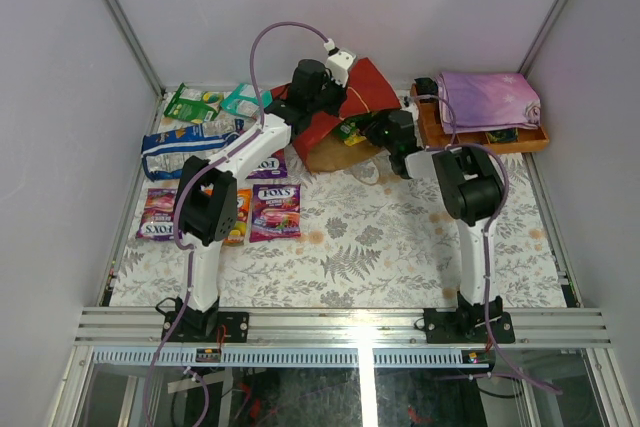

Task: Take the snacks out of the paper bag
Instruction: Take out the snack from the paper bag.

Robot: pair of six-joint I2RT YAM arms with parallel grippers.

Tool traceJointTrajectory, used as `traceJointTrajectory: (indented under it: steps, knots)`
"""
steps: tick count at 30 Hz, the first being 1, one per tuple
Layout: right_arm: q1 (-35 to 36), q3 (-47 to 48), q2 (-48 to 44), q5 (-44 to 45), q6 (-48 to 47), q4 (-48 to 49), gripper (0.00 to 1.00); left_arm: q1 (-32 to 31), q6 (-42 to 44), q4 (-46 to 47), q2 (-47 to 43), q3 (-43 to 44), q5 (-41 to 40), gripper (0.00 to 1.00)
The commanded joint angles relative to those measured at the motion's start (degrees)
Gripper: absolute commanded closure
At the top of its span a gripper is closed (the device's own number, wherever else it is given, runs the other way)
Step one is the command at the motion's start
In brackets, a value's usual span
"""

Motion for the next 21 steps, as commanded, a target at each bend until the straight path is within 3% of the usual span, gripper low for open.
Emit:
traceJointTrajectory:
  steps: [1,10,17,21]
  knots:
    - [0.8,-2.0,-9.6,-1.5,-3.0,11.8,1.0,0.7,-1.4,1.0,-0.2,2.2,-1.2,1.0]
    - [2.5,-1.0,-14.8,-5.3,-4.7,13.8,1.0,1.6,-2.9,-0.2,0.4,4.0,-3.5,1.0]
    - [5.0,-8.4,-24.4,-5.2,-6.1,13.3,1.0,2.8,-5.8,-0.7,1.2,5.6,-3.9,1.0]
    - [7.0,-12.7,-31.0,-5.0,-8.6,8.1,1.0,2.9,-6.3,-0.8,1.4,6.2,-3.8,1.0]
